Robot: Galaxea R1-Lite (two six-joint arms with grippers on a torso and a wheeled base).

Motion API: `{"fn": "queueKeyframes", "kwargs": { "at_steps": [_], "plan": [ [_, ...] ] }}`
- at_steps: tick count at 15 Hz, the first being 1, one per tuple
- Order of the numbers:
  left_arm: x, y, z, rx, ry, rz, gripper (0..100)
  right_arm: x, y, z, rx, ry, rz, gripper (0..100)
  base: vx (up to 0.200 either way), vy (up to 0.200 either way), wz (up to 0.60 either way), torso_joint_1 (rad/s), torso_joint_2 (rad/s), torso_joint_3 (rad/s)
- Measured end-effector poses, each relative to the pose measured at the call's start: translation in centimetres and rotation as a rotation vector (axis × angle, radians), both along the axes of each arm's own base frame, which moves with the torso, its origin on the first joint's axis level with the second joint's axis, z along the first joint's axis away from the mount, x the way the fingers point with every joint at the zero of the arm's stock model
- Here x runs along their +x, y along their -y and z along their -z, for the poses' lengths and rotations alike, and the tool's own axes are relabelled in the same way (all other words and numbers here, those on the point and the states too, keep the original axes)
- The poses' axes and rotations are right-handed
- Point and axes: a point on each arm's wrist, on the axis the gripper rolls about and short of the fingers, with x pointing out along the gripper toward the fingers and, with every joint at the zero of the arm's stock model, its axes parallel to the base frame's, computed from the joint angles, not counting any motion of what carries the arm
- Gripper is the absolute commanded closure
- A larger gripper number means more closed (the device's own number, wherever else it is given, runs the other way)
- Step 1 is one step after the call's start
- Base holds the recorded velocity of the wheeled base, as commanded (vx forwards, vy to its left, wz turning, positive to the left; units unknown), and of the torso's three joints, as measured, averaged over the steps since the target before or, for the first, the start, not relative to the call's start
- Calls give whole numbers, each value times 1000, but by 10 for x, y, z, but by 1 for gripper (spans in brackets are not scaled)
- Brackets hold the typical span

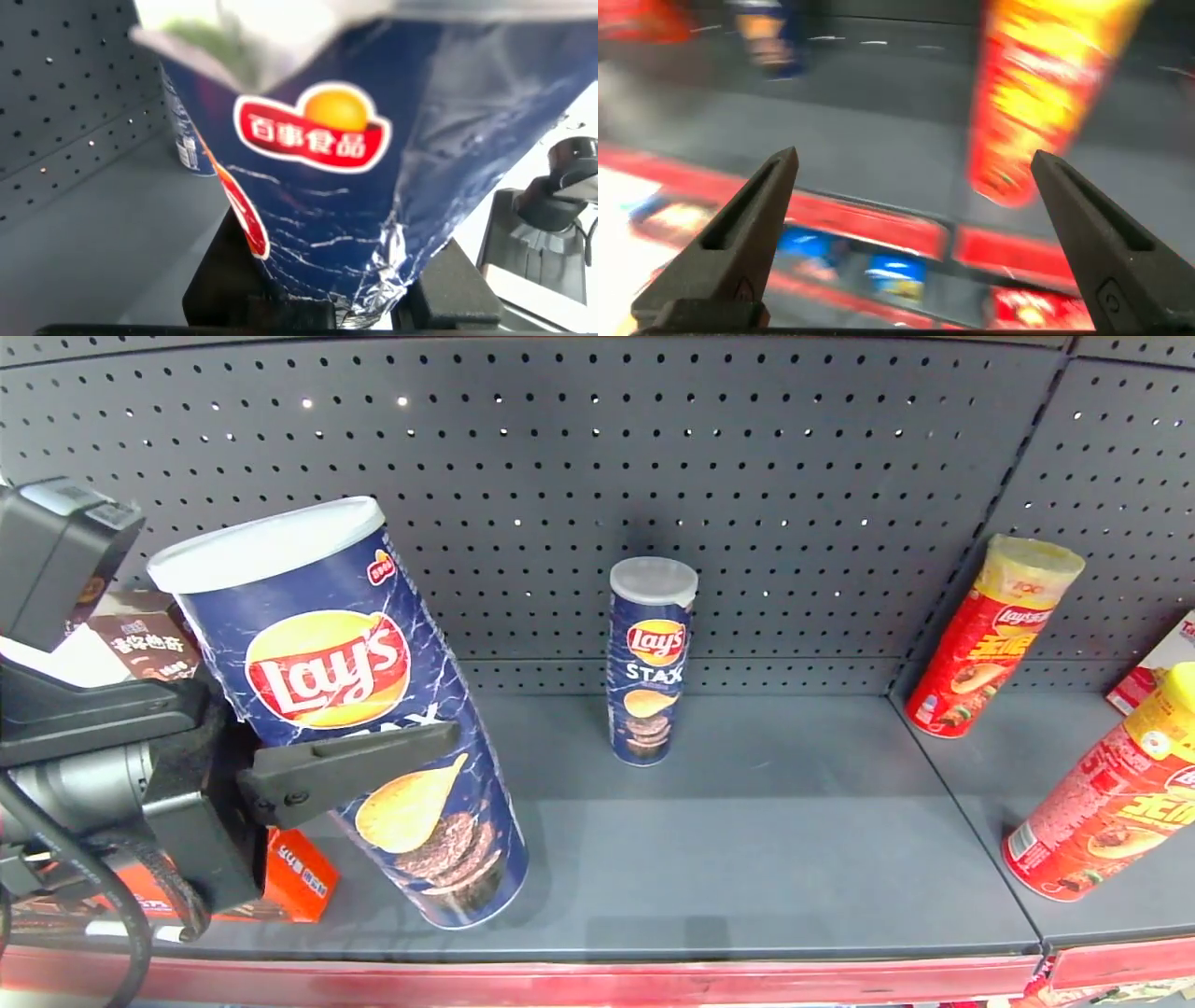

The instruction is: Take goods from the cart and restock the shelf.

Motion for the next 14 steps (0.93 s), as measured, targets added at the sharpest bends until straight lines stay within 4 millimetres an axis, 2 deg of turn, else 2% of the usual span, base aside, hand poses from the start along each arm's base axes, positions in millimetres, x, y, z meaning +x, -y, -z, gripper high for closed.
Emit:
{"fn": "queueKeyframes", "kwargs": {
  "at_steps": [1,4,6,10,12,14],
  "plan": [
    [0,0,1,-4,-7,-3,100,7,-2,-12,-25,-11,-98,0,0,0,0,0,0,0],
    [2,-4,2,-5,-17,-22,100,30,-10,-31,-88,-63,-345,0,0,0,0,0,0,0],
    [2,-4,3,-5,-21,-26,100,49,-22,-42,-111,-100,-444,0,0,0,0,0,0,0],
    [2,-5,3,-6,-21,-30,100,90,-58,-60,-161,-177,-558,0,0,0,0,0,0,0],
    [3,-6,3,-6,-21,-33,100,104,-76,-61,-179,-196,-596,0,0,0,0,0,0,0],
    [3,-6,3,-6,-22,-32,100,125,-94,-62,-175,-169,-561,0,0,0,0,0,0,0]
  ]
}}
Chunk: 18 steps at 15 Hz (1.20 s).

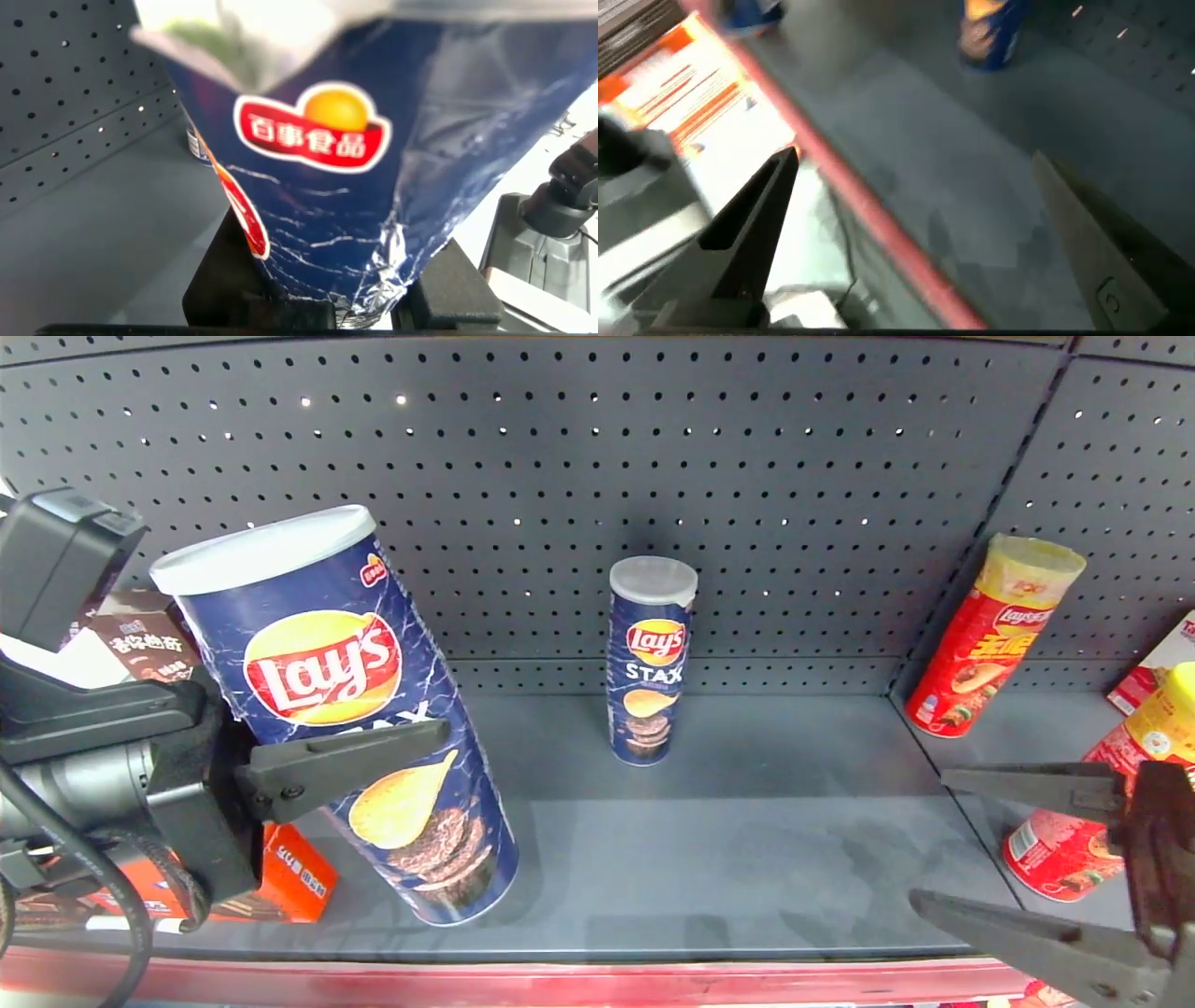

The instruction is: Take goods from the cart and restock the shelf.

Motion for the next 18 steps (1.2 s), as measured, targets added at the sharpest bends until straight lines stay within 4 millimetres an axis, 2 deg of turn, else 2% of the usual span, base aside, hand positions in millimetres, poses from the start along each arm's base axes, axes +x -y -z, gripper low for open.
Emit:
{"fn": "queueKeyframes", "kwargs": {
  "at_steps": [3,7,10,15,18],
  "plan": [
    [0,0,0,1,-2,3,100,27,-22,8,-6,2,33,0,0,0,0,0,0,0],
    [1,1,1,2,-5,3,100,52,-38,22,-52,-54,49,0,0,0,0,0,0,0],
    [0,1,4,5,-14,4,100,87,-50,20,-8,-17,59,0,0,0,0,0,0,0],
    [1,1,4,6,-15,2,100,142,-54,13,76,101,-118,0,0,0,0,0,0,0],
    [2,1,4,3,-19,-1,100,169,-47,20,75,223,-275,0,0,0,0,0,0,0]
  ]
}}
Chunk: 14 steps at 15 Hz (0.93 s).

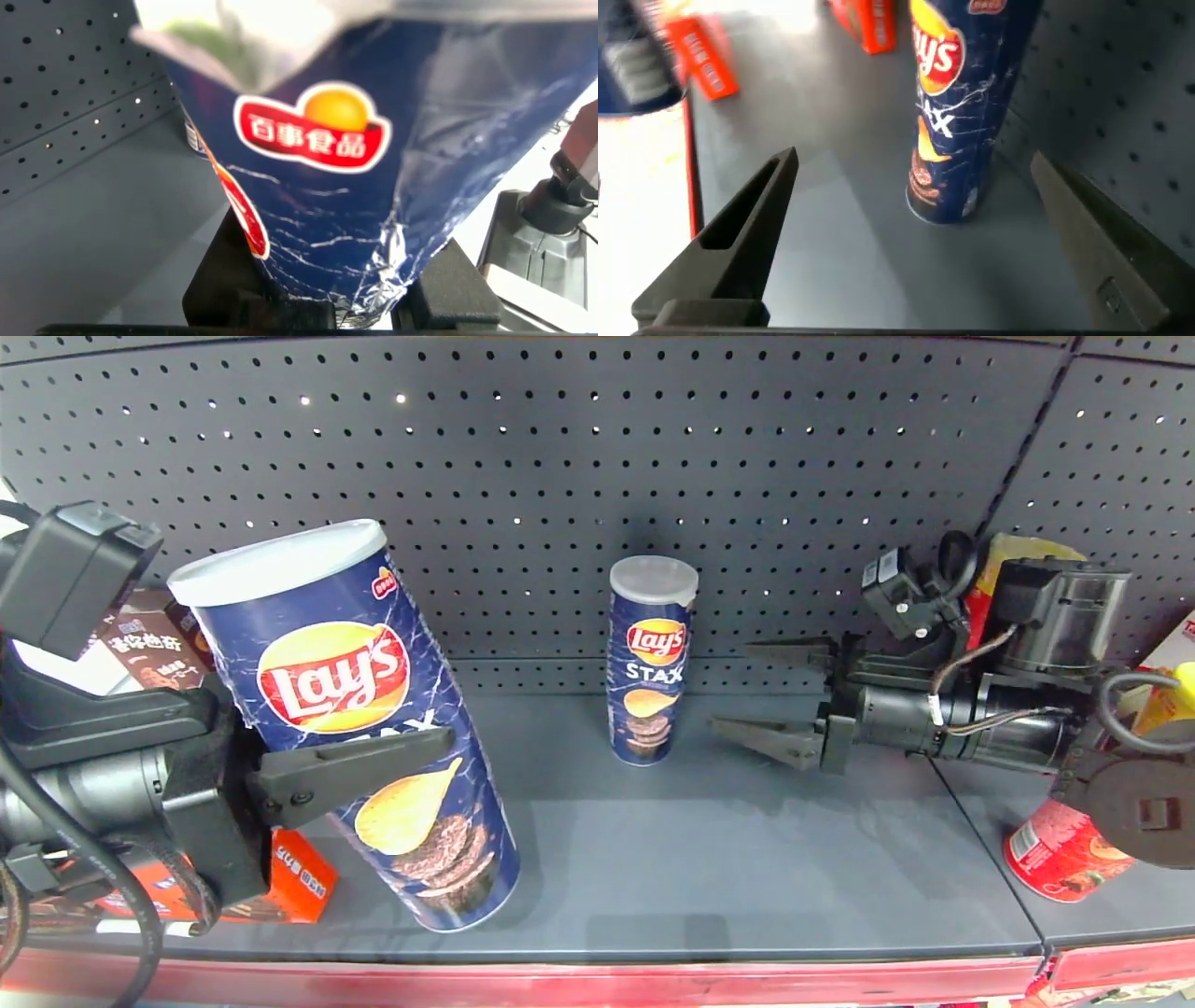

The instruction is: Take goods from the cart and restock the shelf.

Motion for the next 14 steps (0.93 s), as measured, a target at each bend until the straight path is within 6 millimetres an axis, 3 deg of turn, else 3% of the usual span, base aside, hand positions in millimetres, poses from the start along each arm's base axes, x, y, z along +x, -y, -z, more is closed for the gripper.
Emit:
{"fn": "queueKeyframes", "kwargs": {
  "at_steps": [2,14],
  "plan": [
    [0,-1,0,-9,-8,3,100,12,1,2,4,16,-79,0,0,0,0,0,0,0],
    [2,0,-2,-25,-4,9,100,71,-21,16,8,41,-102,0,0,0,0,0,0,0]
  ]
}}
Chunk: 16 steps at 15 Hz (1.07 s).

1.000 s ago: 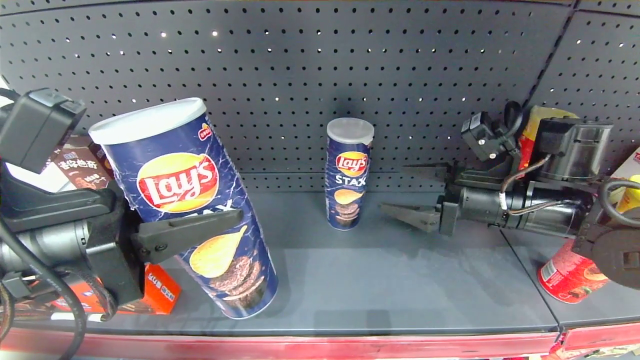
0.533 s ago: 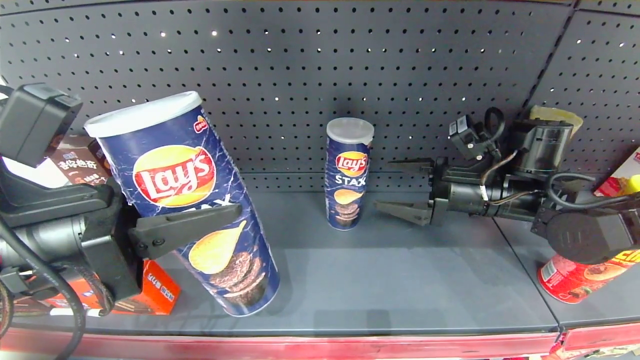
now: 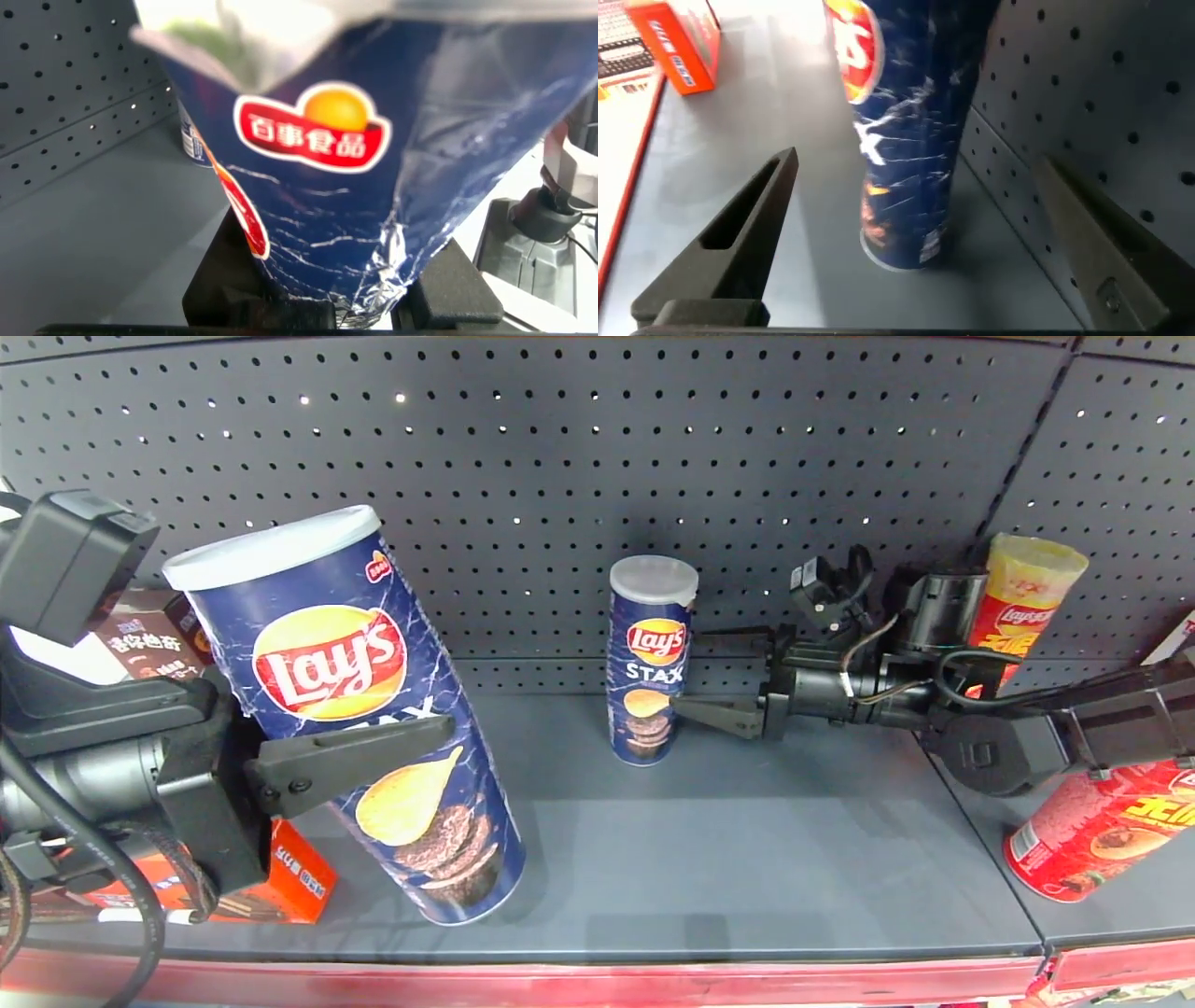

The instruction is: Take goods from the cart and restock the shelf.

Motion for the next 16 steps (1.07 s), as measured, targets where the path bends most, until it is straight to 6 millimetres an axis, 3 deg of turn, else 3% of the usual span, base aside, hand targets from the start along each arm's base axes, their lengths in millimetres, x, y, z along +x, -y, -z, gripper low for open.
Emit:
{"fn": "queueKeyframes", "kwargs": {
  "at_steps": [16],
  "plan": [
    [-2,-1,10,12,-32,-2,100,45,-48,25,22,7,-56,0,0,0,0,0,0,0]
  ]
}}
